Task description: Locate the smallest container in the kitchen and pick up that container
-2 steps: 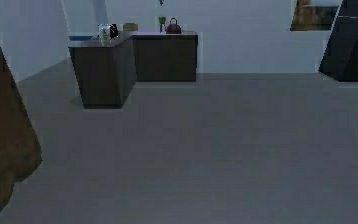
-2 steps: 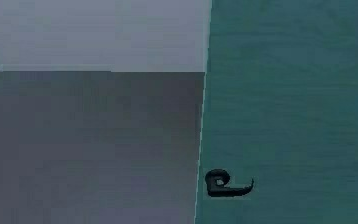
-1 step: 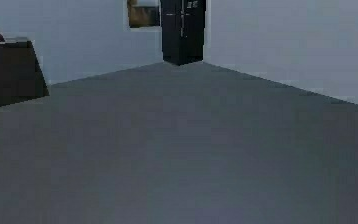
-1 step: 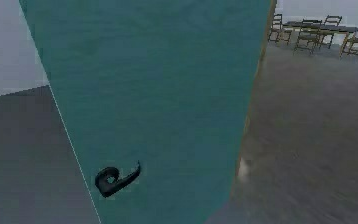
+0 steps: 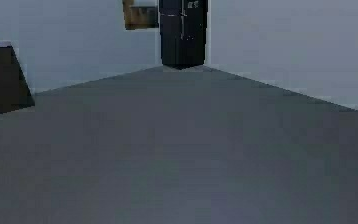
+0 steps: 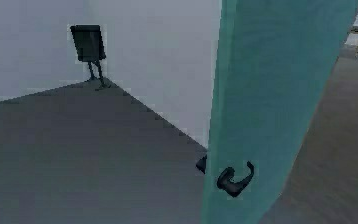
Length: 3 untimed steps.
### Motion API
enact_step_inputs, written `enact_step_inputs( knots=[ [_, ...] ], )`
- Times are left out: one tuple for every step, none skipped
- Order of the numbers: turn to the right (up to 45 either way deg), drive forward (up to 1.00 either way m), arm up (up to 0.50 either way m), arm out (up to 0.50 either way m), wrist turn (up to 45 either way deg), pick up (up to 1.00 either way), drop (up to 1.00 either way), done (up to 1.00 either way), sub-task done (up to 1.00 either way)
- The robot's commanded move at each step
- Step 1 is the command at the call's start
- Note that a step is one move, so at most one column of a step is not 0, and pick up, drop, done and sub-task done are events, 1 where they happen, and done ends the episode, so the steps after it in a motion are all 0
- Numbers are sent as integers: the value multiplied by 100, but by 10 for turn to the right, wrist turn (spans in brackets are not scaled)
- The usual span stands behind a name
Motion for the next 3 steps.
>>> enact_step_inputs(
  knots=[
    [450, 0, 0, 0, 0, 0, 0, 0, 0],
    [30, 0, 0, 0, 0, 0, 0, 0, 0],
    [0, 55, 0, 0, 0, 0, 0, 0, 0]
  ],
)
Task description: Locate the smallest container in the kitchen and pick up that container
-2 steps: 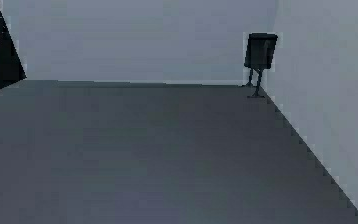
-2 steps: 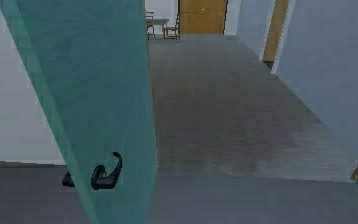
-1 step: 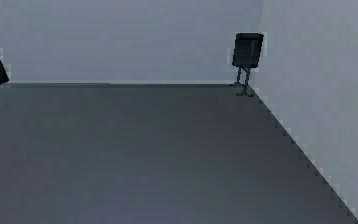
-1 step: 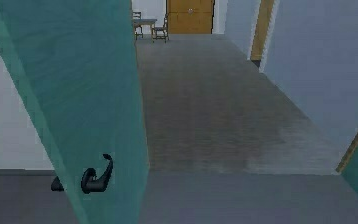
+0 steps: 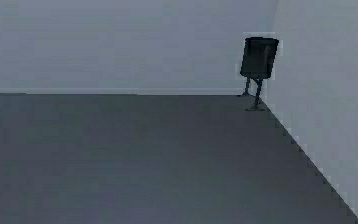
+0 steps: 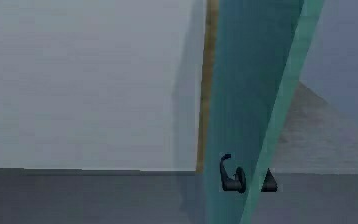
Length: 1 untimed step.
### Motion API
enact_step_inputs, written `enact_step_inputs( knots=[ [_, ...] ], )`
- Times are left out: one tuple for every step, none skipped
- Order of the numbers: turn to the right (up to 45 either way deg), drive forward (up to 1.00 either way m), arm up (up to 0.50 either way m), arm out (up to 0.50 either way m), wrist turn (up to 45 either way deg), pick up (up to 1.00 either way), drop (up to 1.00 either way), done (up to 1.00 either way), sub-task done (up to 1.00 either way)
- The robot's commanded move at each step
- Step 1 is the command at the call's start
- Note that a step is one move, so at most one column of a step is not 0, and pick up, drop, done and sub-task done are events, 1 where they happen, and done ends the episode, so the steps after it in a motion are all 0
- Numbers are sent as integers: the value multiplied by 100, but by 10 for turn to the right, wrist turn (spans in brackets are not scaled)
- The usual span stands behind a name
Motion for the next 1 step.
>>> enact_step_inputs(
  knots=[
    [90, 0, 0, 0, 0, 0, 0, 0, 0]
  ],
)
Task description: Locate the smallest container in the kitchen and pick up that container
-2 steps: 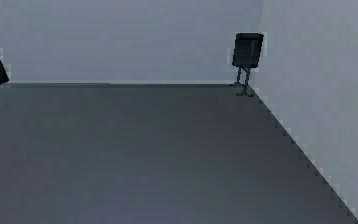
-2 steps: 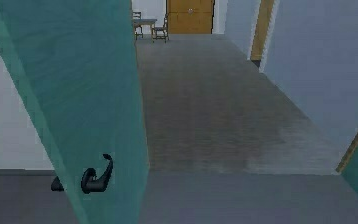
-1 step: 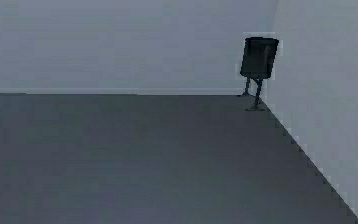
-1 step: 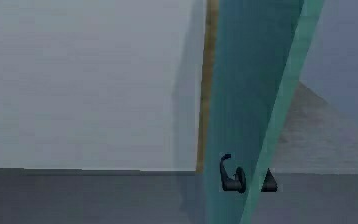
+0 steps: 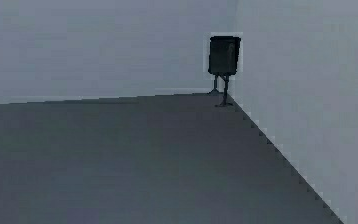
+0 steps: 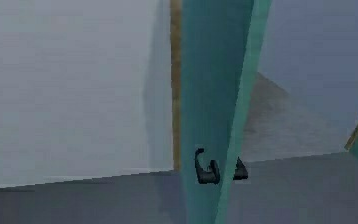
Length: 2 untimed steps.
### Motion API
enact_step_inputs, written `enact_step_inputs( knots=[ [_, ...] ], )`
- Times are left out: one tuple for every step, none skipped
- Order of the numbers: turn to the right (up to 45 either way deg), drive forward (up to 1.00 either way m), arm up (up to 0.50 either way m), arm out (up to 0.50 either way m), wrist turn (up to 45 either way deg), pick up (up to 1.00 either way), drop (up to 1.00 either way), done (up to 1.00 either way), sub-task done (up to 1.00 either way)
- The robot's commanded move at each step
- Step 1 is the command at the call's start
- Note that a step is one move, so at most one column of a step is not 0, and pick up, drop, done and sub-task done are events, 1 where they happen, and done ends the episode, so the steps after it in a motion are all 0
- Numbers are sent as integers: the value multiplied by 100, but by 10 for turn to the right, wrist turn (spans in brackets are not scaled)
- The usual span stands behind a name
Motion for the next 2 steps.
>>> enact_step_inputs(
  knots=[
    [0, 100, 0, 0, 0, 0, 0, 0, 0],
    [0, 100, 0, 0, 0, 0, 0, 0, 0]
  ],
)
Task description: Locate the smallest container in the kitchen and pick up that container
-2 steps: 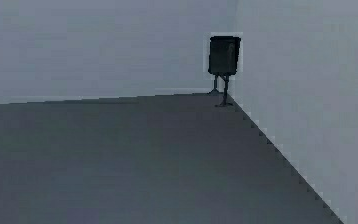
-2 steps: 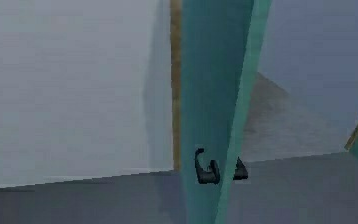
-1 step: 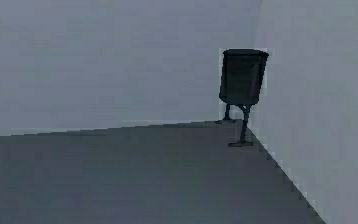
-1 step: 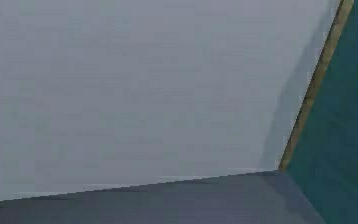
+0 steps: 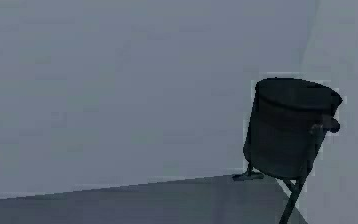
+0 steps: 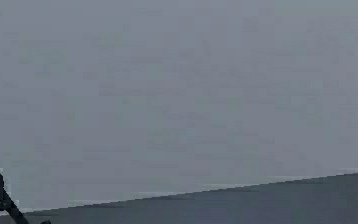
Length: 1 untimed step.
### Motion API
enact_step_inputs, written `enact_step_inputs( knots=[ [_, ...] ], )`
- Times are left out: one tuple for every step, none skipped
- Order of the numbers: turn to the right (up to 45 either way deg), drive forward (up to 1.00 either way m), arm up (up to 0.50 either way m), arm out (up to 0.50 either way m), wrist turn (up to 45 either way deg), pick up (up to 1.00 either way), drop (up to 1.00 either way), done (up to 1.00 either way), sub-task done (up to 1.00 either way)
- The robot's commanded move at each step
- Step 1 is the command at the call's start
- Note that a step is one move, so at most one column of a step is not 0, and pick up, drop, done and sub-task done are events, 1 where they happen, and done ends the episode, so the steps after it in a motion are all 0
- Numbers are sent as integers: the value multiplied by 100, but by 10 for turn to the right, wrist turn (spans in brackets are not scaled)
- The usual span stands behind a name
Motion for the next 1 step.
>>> enact_step_inputs(
  knots=[
    [60, 0, 0, 0, 0, 0, 0, 0, 0]
  ],
)
